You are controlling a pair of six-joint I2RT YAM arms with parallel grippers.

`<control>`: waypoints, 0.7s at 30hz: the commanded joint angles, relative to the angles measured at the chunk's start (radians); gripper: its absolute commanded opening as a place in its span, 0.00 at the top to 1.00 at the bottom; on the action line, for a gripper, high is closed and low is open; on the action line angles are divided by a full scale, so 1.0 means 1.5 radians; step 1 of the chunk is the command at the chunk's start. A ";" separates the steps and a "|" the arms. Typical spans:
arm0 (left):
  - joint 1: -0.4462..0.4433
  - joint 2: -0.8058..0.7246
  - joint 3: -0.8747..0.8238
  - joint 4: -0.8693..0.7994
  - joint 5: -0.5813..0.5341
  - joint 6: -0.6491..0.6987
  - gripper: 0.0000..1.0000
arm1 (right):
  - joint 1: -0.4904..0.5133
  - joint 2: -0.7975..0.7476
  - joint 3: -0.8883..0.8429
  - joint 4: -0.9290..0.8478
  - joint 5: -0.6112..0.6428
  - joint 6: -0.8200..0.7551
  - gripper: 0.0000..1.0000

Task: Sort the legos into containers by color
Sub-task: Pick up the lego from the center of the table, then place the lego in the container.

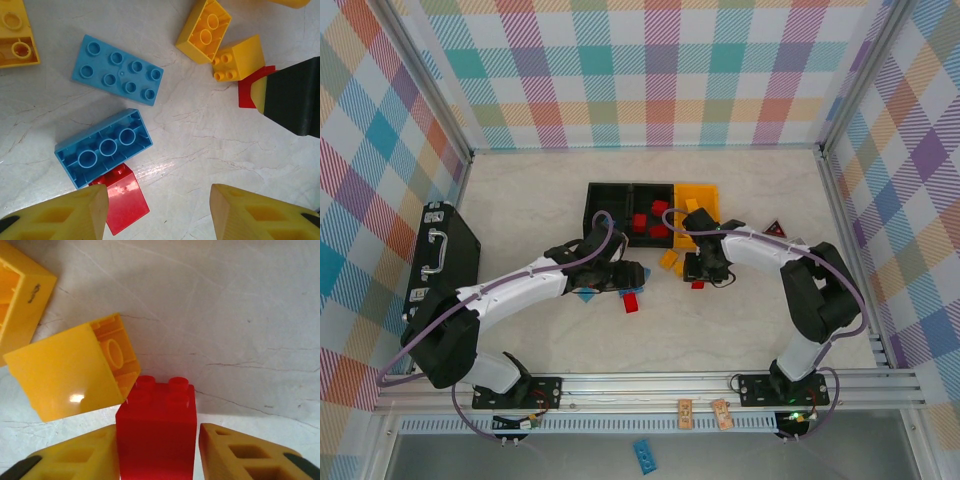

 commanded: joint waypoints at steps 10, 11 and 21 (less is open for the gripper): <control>-0.005 0.008 -0.010 0.010 -0.019 -0.011 0.45 | 0.008 -0.057 0.016 -0.056 0.028 -0.017 0.71; -0.006 0.007 -0.011 0.010 -0.020 -0.011 0.45 | 0.008 -0.069 0.018 -0.062 0.029 -0.018 0.71; -0.005 -0.038 -0.036 0.007 -0.058 -0.033 0.45 | 0.008 -0.098 0.125 -0.105 0.017 -0.046 0.71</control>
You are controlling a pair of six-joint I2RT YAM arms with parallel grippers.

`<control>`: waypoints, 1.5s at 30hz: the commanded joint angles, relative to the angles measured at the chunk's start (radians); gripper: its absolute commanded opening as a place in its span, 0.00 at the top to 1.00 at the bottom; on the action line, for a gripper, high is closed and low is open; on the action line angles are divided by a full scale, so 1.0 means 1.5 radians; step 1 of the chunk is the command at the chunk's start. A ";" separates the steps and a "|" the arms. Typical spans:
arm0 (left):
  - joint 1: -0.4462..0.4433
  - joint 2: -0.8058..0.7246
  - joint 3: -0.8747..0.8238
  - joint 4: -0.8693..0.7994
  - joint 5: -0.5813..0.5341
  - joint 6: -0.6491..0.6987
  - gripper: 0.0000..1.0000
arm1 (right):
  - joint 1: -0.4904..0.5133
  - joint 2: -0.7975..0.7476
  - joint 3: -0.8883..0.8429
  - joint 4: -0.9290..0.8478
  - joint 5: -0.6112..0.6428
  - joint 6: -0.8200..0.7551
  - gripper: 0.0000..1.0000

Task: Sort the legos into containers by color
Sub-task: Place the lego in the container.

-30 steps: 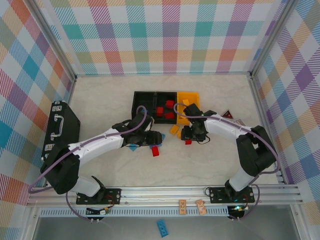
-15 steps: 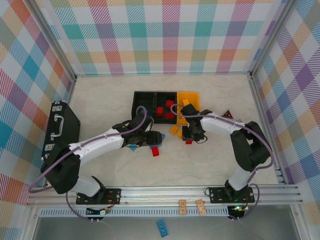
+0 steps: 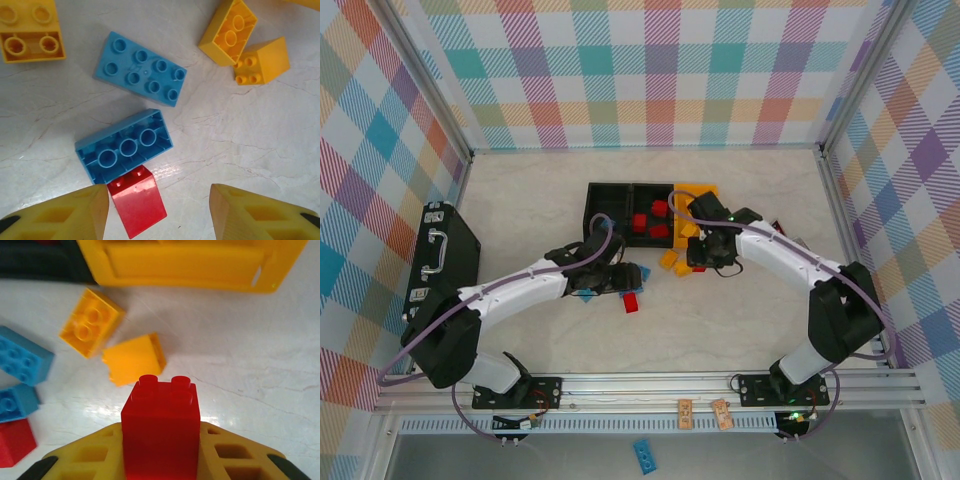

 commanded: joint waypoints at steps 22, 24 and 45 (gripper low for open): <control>-0.003 -0.161 -0.086 -0.066 -0.105 -0.064 0.43 | 0.005 0.376 0.529 -0.108 -0.023 -0.081 0.71; -0.002 -0.164 -0.088 -0.067 -0.106 -0.066 0.43 | 0.005 0.408 0.567 -0.123 -0.014 -0.082 0.71; 0.001 -0.184 -0.099 -0.073 -0.124 -0.074 0.43 | 0.009 0.491 0.704 -0.171 0.020 -0.090 0.54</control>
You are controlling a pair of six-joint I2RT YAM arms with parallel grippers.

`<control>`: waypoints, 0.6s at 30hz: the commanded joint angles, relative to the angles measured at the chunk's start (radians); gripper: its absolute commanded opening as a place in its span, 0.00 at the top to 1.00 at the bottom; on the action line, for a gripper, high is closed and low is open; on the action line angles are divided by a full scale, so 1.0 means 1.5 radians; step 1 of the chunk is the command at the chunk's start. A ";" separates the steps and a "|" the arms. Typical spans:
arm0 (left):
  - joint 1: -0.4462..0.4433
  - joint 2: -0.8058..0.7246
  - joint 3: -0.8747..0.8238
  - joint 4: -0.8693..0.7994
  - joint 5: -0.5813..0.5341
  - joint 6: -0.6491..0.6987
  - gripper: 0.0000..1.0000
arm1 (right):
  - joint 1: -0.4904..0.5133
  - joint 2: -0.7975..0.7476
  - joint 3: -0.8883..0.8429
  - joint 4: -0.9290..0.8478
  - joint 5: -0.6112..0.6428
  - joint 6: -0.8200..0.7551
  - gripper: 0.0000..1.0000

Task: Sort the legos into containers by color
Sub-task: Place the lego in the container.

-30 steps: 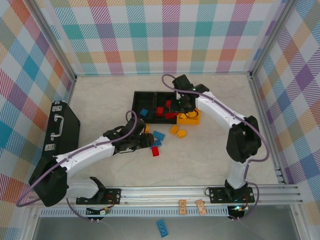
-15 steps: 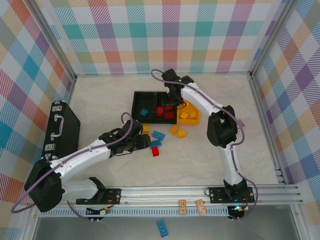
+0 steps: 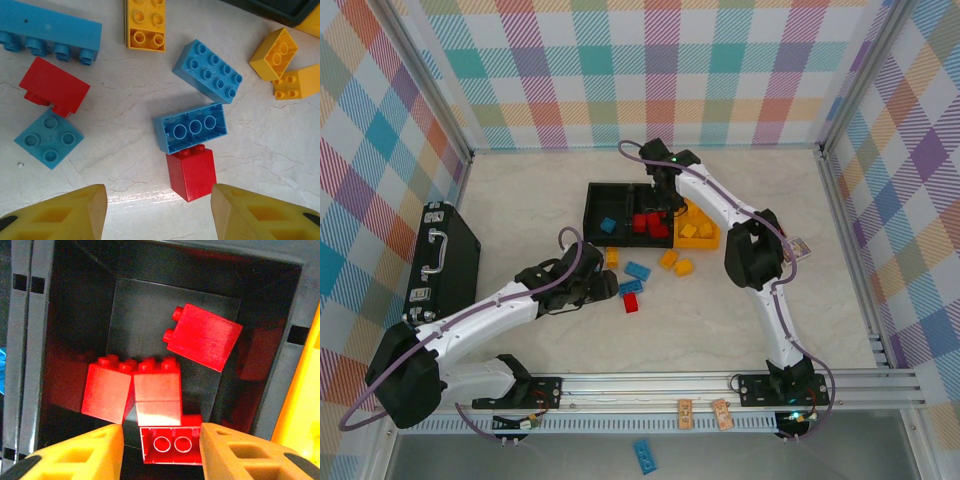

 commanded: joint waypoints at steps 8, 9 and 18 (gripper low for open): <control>0.001 -0.009 -0.002 -0.001 -0.008 -0.003 0.43 | 0.017 -0.146 -0.094 0.024 -0.004 -0.006 0.53; 0.001 -0.009 0.000 0.001 -0.006 -0.003 0.42 | 0.019 -0.170 -0.127 0.039 -0.005 -0.004 0.53; 0.000 0.020 0.012 0.032 0.038 0.017 0.42 | 0.025 -0.378 -0.425 0.148 -0.037 0.009 0.50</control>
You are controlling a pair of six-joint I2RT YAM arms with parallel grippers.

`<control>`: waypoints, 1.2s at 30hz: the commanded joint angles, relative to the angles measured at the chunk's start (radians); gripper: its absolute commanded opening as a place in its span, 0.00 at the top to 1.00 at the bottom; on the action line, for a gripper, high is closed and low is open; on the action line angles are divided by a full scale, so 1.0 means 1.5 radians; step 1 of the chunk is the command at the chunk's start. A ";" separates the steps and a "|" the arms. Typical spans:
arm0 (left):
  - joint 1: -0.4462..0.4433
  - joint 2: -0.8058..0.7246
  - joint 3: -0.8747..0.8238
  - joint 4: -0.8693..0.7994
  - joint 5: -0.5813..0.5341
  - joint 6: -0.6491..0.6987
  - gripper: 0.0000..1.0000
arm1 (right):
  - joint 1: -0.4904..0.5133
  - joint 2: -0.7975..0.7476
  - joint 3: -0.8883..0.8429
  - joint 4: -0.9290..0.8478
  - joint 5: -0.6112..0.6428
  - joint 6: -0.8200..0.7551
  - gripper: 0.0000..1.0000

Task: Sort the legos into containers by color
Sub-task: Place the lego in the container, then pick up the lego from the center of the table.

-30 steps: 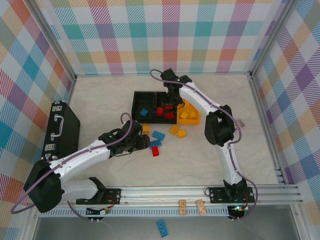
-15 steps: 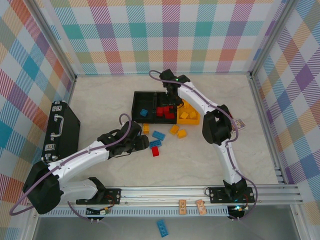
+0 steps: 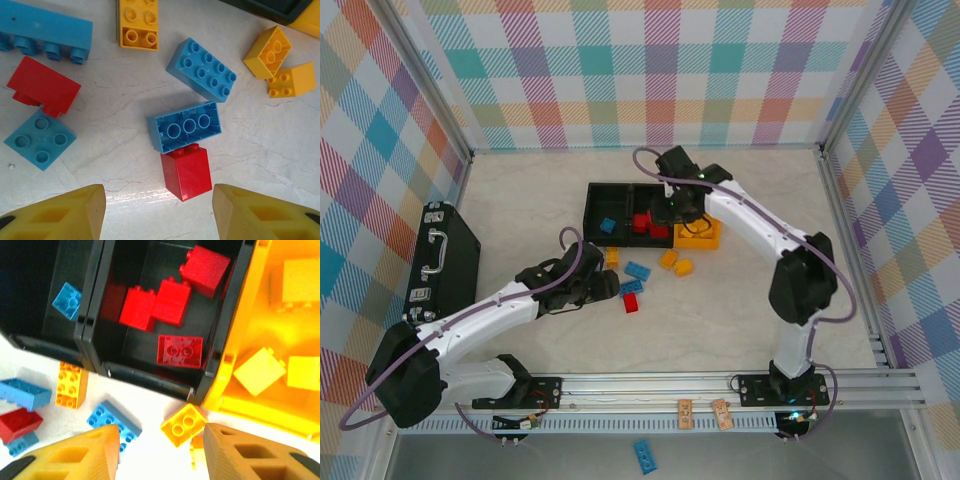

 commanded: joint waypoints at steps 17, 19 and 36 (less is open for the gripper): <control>-0.019 0.103 0.055 0.081 0.097 0.033 0.42 | 0.009 -0.183 -0.432 0.246 -0.009 -0.033 0.35; -0.020 0.107 0.055 0.081 0.097 0.033 0.42 | 0.009 -0.168 -0.435 0.260 -0.001 -0.041 0.33; -0.025 0.112 0.044 0.082 0.088 0.026 0.42 | 0.009 -0.062 -0.400 0.294 0.007 -0.063 0.33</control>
